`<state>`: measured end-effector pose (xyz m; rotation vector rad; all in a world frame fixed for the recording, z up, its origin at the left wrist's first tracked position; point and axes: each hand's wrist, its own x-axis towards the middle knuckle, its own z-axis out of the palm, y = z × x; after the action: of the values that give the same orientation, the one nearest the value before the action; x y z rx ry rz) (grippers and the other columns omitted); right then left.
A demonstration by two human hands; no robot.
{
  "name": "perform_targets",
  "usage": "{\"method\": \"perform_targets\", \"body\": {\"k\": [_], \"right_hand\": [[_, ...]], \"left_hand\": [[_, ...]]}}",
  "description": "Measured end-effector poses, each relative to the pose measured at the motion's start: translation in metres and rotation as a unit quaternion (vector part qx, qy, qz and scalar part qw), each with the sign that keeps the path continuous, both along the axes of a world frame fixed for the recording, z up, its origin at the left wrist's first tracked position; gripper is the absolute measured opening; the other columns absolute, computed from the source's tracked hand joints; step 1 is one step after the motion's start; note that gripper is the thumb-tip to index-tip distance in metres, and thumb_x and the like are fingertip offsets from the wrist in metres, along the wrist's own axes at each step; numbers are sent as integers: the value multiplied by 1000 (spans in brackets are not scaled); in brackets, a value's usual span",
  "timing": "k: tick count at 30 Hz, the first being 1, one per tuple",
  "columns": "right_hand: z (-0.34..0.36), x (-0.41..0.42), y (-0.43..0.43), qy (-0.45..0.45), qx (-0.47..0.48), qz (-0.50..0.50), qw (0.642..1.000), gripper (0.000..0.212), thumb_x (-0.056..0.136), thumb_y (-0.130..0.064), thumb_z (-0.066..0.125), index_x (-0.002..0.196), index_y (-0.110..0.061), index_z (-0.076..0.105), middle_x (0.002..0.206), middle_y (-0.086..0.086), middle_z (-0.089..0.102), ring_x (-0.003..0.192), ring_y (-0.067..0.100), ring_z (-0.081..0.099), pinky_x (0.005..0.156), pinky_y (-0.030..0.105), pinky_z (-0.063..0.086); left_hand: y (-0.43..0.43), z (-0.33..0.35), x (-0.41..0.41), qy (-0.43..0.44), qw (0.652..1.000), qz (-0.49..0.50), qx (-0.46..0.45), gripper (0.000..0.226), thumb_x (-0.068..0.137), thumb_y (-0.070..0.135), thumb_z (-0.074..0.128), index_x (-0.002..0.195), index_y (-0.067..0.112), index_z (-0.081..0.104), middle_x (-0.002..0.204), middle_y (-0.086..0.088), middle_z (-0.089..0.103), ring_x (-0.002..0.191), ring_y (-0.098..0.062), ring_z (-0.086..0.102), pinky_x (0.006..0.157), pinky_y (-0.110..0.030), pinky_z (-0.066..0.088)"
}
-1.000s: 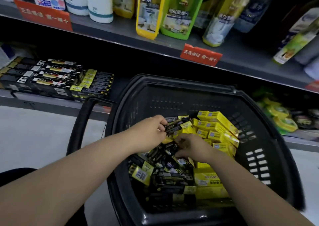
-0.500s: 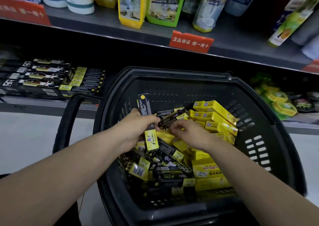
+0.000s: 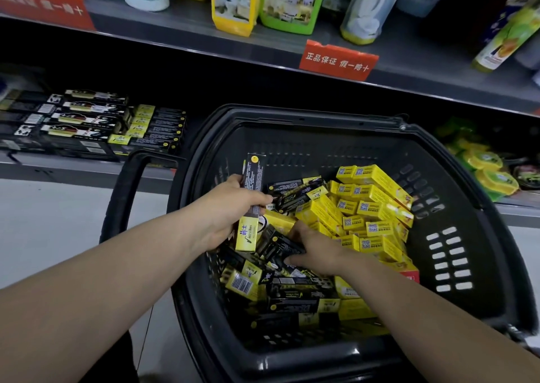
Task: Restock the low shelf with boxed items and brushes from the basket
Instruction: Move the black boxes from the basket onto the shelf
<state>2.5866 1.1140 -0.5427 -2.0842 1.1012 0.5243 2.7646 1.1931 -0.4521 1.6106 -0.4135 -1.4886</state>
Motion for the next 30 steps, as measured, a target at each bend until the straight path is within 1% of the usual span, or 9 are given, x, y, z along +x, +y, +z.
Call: {"method": "perform_targets", "body": {"k": [4, 7, 13, 16, 19, 21, 23, 26, 30], "right_hand": [[1, 0, -4, 9, 20, 20, 1000, 76, 85, -32, 68, 146, -26, 22, 146, 9, 31, 129, 28, 41, 102, 35, 39], [1, -2, -4, 3, 34, 27, 999, 73, 87, -38, 64, 147, -26, 26, 144, 6, 27, 132, 27, 37, 107, 34, 34], [-1, -4, -4, -47, 119, -56, 990, 55, 87, -53, 55, 129, -26, 33, 133, 5, 50, 113, 24, 56, 99, 40, 44], [6, -1, -4, -81, 80, -43, 993, 51, 88, -46, 58, 132, -26, 42, 118, 0, 53, 108, 22, 55, 90, 34, 45], [29, 11, -7, -175, -11, -107, 979, 39, 83, -55, 57, 99, -21, 62, 81, -8, 60, 75, 6, 58, 65, 28, 45], [49, 22, -7, -244, -18, -181, 953, 43, 76, -63, 58, 77, -20, 55, 62, -15, 54, 57, -3, 49, 57, 21, 37], [64, 33, -2, -284, 37, -232, 929, 44, 76, -62, 60, 76, -18, 56, 66, -12, 60, 61, 1, 55, 56, 20, 42], [77, 43, 9, -318, 154, -267, 897, 32, 88, -49, 54, 90, -20, 67, 78, -3, 71, 67, 8, 66, 52, 20, 50], [76, 47, 16, -354, 204, -307, 860, 25, 97, -32, 47, 99, -16, 66, 90, 5, 71, 73, 15, 67, 57, 24, 55]], "left_hand": [[2, 4, 2, 14, 1000, 3, -1, 13, 88, 14, 62, 97, 17, 53, 77, -3, 61, 63, -13, 59, 66, -30, 51], [4, 5, 2, 10, 1000, -1, -1, 16, 89, 17, 62, 103, 15, 54, 77, -2, 61, 63, -13, 59, 65, -27, 49], [7, 2, 4, -15, 1000, -15, -5, 31, 88, 15, 63, 116, 9, 52, 81, -3, 63, 68, -14, 59, 99, -39, 44], [7, 1, 6, -14, 1000, -20, -9, 35, 89, 15, 63, 120, 5, 51, 83, -3, 62, 69, -15, 60, 102, -41, 43], [8, 0, 7, -13, 1000, -15, -15, 50, 88, 17, 64, 132, 6, 41, 99, -6, 65, 88, -18, 64, 102, -42, 43], [10, 1, 7, -9, 999, -26, -19, 40, 88, 21, 64, 120, 20, 40, 107, -6, 65, 102, -21, 63, 99, -44, 46], [13, 1, 5, 2, 999, -48, -17, 32, 87, 25, 64, 109, 24, 41, 106, -5, 67, 101, -21, 65, 92, -41, 50], [14, -1, 0, 19, 997, -70, -29, 45, 87, 28, 64, 126, 15, 46, 109, -7, 69, 99, -20, 66, 89, -37, 52], [15, -4, -3, -23, 996, -83, -29, 57, 79, 31, 72, 127, 18, 43, 108, -2, 67, 100, -16, 63, 88, -32, 50]]}}
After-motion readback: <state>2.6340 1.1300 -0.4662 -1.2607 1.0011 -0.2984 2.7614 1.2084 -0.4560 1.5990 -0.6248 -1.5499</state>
